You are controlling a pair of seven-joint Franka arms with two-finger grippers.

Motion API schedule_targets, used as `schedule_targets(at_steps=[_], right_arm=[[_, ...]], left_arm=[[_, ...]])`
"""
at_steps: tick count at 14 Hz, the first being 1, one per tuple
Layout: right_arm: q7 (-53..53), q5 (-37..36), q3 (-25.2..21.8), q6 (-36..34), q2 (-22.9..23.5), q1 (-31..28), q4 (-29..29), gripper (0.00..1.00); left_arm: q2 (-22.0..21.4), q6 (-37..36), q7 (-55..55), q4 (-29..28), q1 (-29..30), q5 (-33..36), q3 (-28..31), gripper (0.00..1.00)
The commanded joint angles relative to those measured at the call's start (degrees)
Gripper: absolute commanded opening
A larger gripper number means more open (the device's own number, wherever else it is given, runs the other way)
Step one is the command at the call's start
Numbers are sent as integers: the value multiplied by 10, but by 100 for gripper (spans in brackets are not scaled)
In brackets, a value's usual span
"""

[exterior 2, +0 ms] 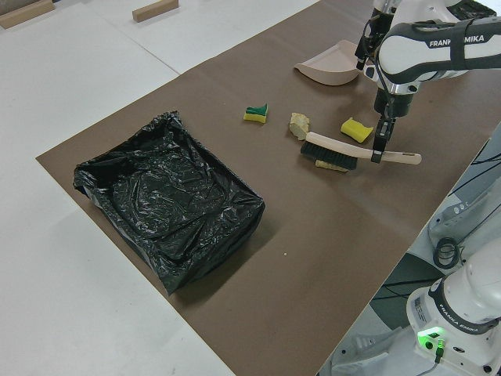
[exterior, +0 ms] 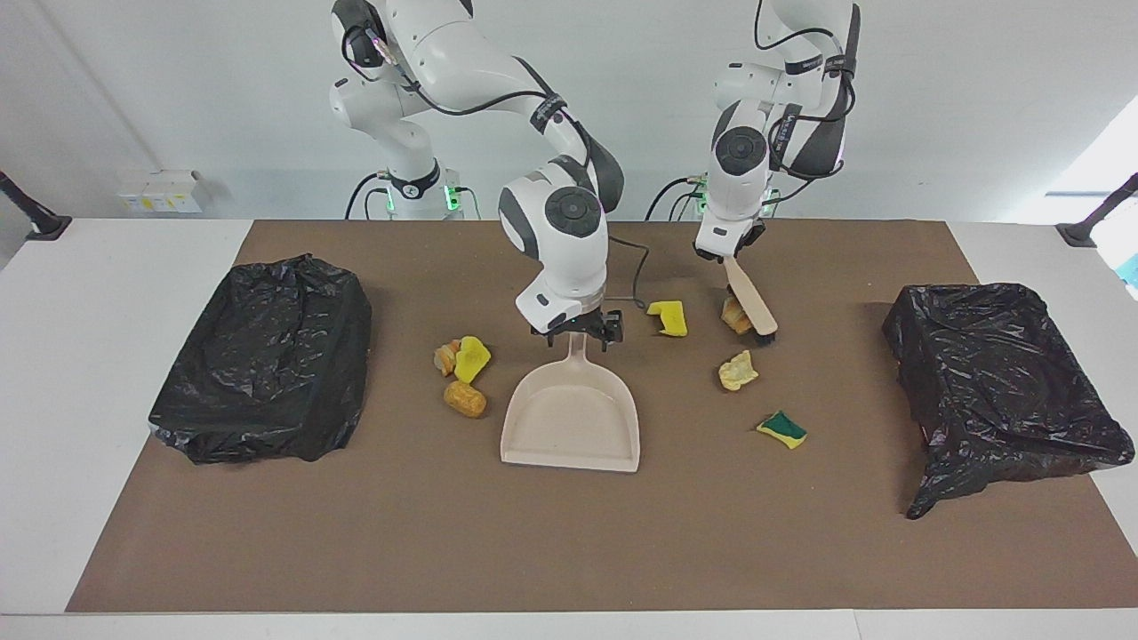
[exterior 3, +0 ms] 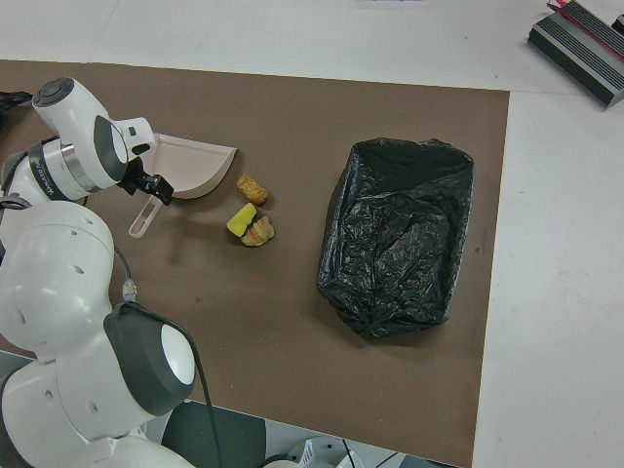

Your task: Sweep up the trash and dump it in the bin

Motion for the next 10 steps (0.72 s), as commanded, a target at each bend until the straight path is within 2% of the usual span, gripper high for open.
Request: schedule_targets(at_steps=[1,3,4,5,6,7,8,10], right_arm=[[0,11,2,8,-41,8,-61,100],[-4,11,2,9,-49,10,-76,97],[-4,11,2,10,-50,10,-77,83],[-3,11,2,10,-51,11,-77,66],[-1,11,2,9,-51,11,-77,43],[1,12,2,6,-51,11,-77,10],[7,12,2,8,-51,11,-76,0],[6,18,2,10,-47,9,-70,0]], left_arm=[[44,21,12,55,4,-16,-4,0],[78,-11,18,118,8,-17,-4,0],[85,-32,19,138,8,-17,-4,0],[82,-47,30,147,10,-17,-3,0],[77,-56,48,157,12,-17,-2,0],[77,-65,61,168,24,-17,-2,0],[76,-76,81,183,41,-17,-2,0],[83,-75,163,197,71,-17,-2,0]])
